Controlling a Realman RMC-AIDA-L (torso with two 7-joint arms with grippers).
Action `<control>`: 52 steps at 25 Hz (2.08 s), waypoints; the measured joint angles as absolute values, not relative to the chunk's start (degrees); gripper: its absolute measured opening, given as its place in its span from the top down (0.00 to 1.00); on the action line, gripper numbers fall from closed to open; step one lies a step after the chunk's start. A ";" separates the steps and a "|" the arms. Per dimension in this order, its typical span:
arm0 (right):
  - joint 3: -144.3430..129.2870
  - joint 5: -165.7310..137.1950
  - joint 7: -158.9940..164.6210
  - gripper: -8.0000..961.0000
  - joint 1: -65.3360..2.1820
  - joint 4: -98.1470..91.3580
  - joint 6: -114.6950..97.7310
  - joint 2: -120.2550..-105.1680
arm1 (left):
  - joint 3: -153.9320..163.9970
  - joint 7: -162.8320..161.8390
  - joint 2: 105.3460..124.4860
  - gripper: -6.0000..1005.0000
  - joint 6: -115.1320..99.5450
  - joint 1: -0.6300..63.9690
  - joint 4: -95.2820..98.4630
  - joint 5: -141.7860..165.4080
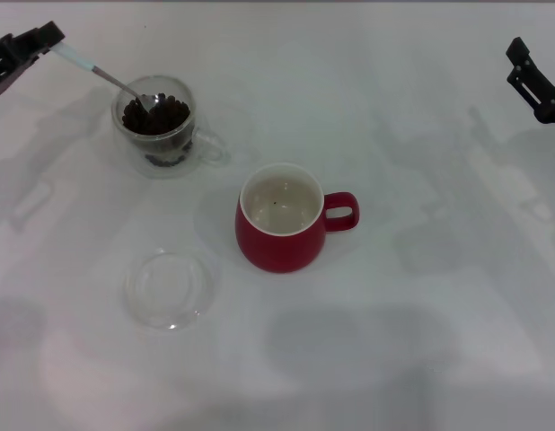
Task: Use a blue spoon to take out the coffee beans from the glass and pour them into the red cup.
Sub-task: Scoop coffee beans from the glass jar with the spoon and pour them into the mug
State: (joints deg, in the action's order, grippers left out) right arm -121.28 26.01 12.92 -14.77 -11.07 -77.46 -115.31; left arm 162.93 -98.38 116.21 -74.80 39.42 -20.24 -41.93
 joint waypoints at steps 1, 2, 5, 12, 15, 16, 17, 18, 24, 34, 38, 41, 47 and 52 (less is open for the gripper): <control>-121.28 26.01 12.92 0.09 -14.77 -11.08 -77.48 -115.31 | 162.93 -98.64 116.23 0.87 -74.99 39.13 -20.23 -42.39; -121.28 26.01 12.92 0.09 -14.78 -11.13 -77.49 -115.31 | 162.93 -99.14 116.24 0.87 -75.21 38.69 -20.12 -42.88; -121.28 26.01 12.92 0.09 -14.84 -11.28 -77.51 -115.31 | 162.94 -100.48 116.16 0.87 -75.48 37.78 -19.28 -43.54; -121.28 26.01 12.92 0.09 -15.07 -11.31 -77.52 -115.31 | 162.95 -102.09 115.60 0.87 -77.50 36.32 -17.41 -45.96; -121.28 26.01 12.92 0.09 -15.11 -11.38 -77.53 -115.31 | 162.96 -102.12 115.57 0.87 -79.02 35.65 -17.40 -47.49; -121.29 26.01 12.92 0.09 -15.12 -11.41 -77.54 -115.31 | 162.96 -102.14 115.54 0.87 -79.63 35.42 -17.40 -48.02; -121.28 26.01 12.92 0.09 -15.12 -11.41 -77.56 -115.31 | 162.96 -102.21 115.51 0.87 -80.20 35.15 -17.40 -48.42; -121.28 26.01 12.92 0.09 -15.12 -11.42 -77.58 -115.31 | 162.96 -102.37 115.47 0.87 -80.68 34.94 -17.40 -48.68; -121.29 26.01 12.92 0.09 -15.32 -11.43 -77.61 -115.31 | 162.95 -103.10 115.32 0.87 -83.83 33.71 -17.40 -49.54; -121.28 26.01 12.92 0.09 -15.57 -11.60 -77.62 -115.26 | 163.05 -103.88 114.93 0.87 -91.83 36.25 -15.91 -43.13; -121.29 26.01 12.92 0.09 -15.55 -11.60 -77.52 -115.25 | 163.05 -104.47 114.54 0.87 -92.30 40.44 -15.81 -33.83; -121.31 26.01 12.92 0.09 -15.22 -11.63 -77.49 -115.26 | 163.05 -103.95 114.53 0.87 -92.32 42.85 -15.83 -28.43; -121.76 26.01 13.36 0.09 -14.59 -11.52 -77.57 -115.30 | 163.03 -100.16 114.37 0.87 -92.35 46.08 -16.90 -21.94; -121.82 25.88 14.45 0.09 -14.48 -11.44 -77.60 -115.31 | 163.03 -95.18 114.07 0.87 -92.59 48.55 -18.13 -18.39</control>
